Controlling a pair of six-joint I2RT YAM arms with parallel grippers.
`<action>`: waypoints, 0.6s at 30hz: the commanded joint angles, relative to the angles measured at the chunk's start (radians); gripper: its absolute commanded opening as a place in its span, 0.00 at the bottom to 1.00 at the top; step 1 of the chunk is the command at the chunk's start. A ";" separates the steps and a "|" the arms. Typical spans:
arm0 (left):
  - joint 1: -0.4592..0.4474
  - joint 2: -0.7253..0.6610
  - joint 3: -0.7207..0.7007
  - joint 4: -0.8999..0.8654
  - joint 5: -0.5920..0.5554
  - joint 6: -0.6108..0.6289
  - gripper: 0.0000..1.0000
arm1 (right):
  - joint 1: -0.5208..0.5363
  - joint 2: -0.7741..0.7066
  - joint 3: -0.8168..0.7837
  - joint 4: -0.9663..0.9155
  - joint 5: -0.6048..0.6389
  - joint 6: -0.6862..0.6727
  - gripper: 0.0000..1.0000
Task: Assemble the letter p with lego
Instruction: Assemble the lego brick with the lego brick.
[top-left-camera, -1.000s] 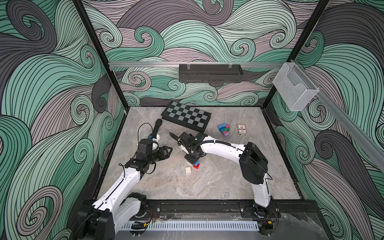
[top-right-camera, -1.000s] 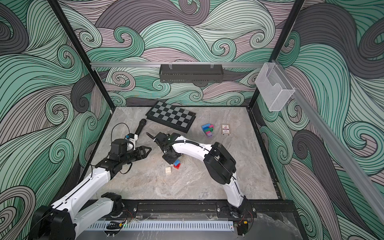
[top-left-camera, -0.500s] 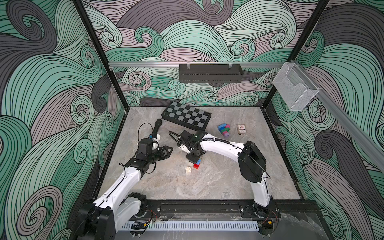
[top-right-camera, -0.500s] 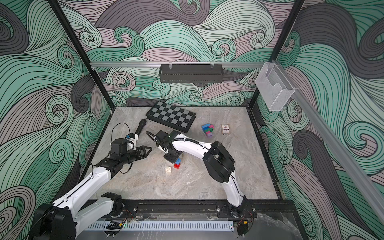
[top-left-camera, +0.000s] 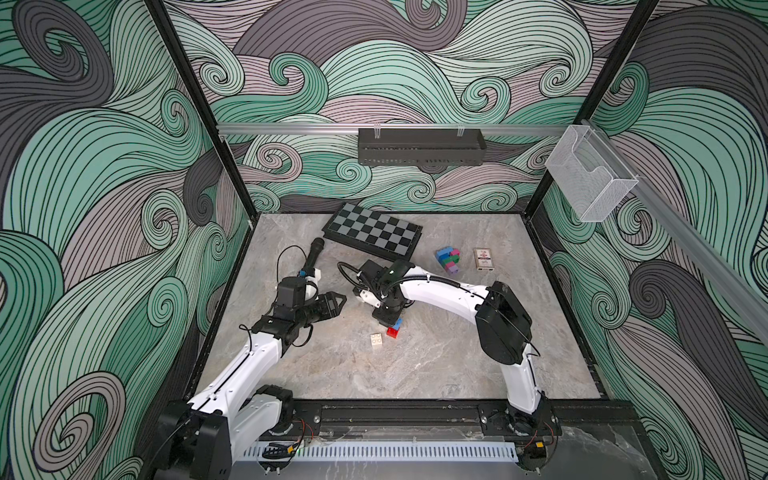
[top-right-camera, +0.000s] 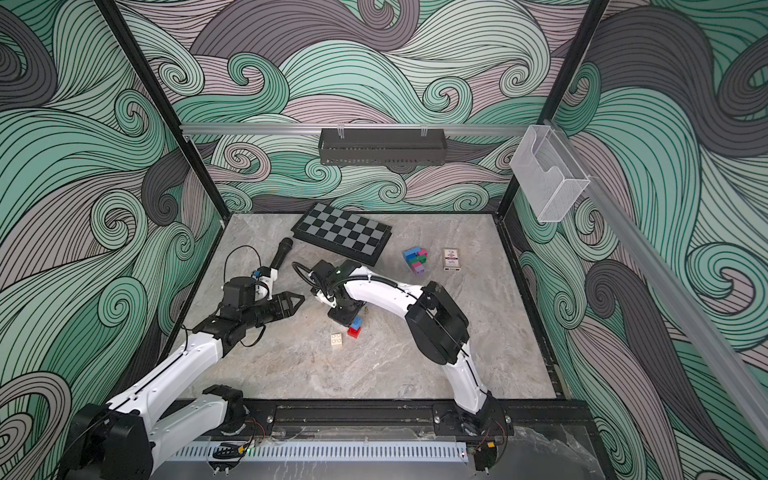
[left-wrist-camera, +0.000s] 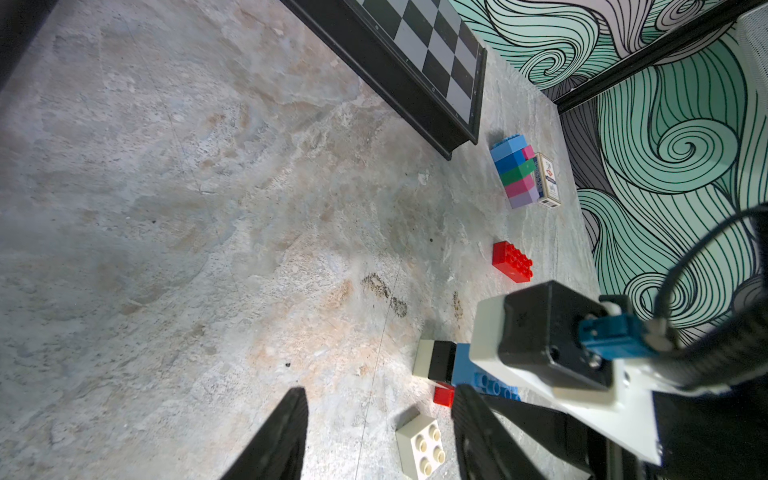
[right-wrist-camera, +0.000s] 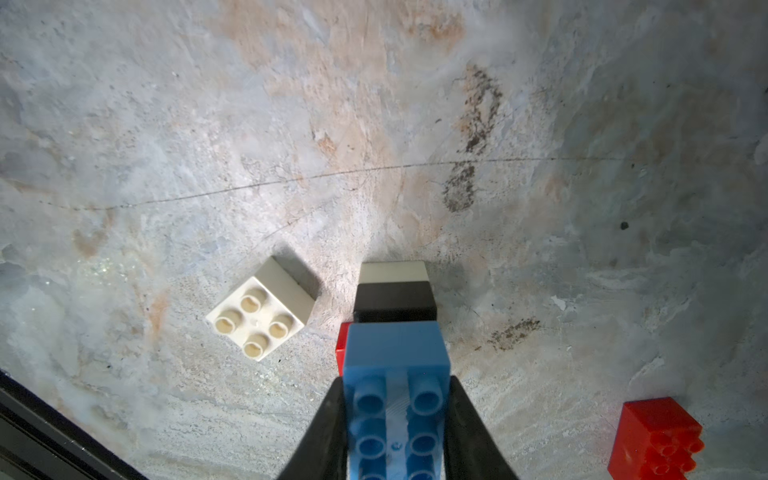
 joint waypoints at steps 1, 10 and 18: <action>0.009 0.007 0.002 0.019 0.017 0.009 0.57 | 0.001 0.029 -0.005 -0.028 -0.025 -0.036 0.19; 0.010 0.017 -0.001 0.026 0.023 0.012 0.57 | 0.002 0.046 -0.008 -0.045 -0.026 -0.039 0.19; 0.010 0.020 -0.001 0.027 0.036 0.015 0.57 | 0.005 0.084 -0.015 -0.070 0.002 0.020 0.18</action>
